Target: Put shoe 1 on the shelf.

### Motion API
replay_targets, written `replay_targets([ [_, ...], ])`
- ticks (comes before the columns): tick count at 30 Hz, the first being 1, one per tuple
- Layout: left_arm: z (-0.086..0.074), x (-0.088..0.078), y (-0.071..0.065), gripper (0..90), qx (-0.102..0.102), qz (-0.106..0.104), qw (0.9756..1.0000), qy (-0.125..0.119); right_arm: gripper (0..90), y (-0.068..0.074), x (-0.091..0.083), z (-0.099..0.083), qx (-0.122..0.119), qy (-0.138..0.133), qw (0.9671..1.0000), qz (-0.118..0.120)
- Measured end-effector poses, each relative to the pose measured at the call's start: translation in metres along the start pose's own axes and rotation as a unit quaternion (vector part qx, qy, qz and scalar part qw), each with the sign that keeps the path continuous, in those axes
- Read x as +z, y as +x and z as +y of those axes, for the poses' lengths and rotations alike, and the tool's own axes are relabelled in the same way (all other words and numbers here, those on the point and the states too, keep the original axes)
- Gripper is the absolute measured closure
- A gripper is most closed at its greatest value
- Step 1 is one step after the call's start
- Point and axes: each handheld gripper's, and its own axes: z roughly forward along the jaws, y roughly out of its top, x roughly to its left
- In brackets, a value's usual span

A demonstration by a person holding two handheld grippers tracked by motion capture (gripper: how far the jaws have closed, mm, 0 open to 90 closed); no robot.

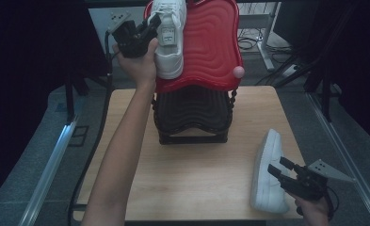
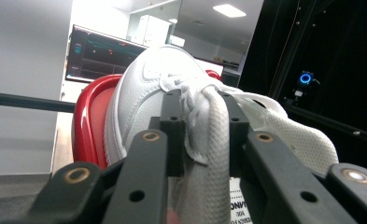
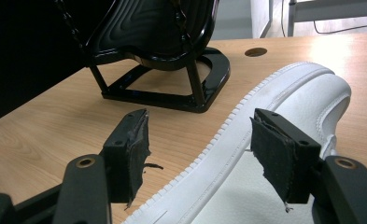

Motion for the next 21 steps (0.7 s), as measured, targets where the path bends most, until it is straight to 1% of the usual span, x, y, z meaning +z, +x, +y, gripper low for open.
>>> replay_targets([
  [1,-0.001,0.000,0.000,74.0,0.004,-0.003,1.0000,0.003,36.8,0.000,-0.001,0.001,-0.001,0.000,1.0000,0.001],
  [3,-0.001,-0.003,-0.003,72.1,0.017,0.001,0.9999,0.002,36.8,0.001,-0.004,0.002,-0.002,-0.004,1.0000,0.001],
  [4,0.001,-0.004,-0.003,71.1,0.017,-0.003,0.9998,-0.001,36.8,0.001,-0.005,0.003,-0.002,-0.006,1.0000,0.000],
  [6,0.005,-0.006,-0.002,69.4,0.010,-0.013,0.9999,-0.001,36.8,0.001,-0.006,0.004,-0.001,-0.008,1.0000,-0.001],
  [8,0.010,-0.010,0.000,64.3,-0.001,-0.026,0.9997,0.001,36.8,0.000,-0.006,0.003,0.000,-0.009,1.0000,-0.002],
  [11,0.015,-0.018,0.002,60.3,-0.003,-0.034,0.9994,-0.004,36.8,-0.001,-0.006,0.003,0.003,-0.008,1.0000,-0.001],
  [12,0.016,-0.020,0.003,58.6,-0.004,-0.039,0.9992,-0.003,36.8,0.000,-0.005,0.003,0.002,-0.007,1.0000,-0.001],
  [15,0.019,-0.031,0.007,55.0,-0.014,-0.061,0.9980,-0.003,36.8,0.001,-0.004,0.003,-0.001,-0.006,1.0000,0.000],
  [16,0.019,-0.033,0.008,54.5,-0.015,-0.067,0.9976,0.000,36.8,0.002,-0.004,0.002,-0.001,-0.005,1.0000,0.001],
  [17,0.019,-0.037,0.009,53.3,-0.011,-0.074,0.9972,0.008,36.8,0.002,-0.004,0.002,-0.002,-0.004,1.0000,0.001],
  [19,0.019,-0.043,0.012,52.0,-0.007,-0.078,0.9969,0.014,36.8,0.002,-0.003,0.002,-0.004,-0.001,1.0000,0.002],
  [21,0.018,-0.049,0.014,50.8,-0.007,-0.086,0.9961,0.016,36.8,0.002,-0.003,0.002,-0.004,0.000,1.0000,0.001],
])
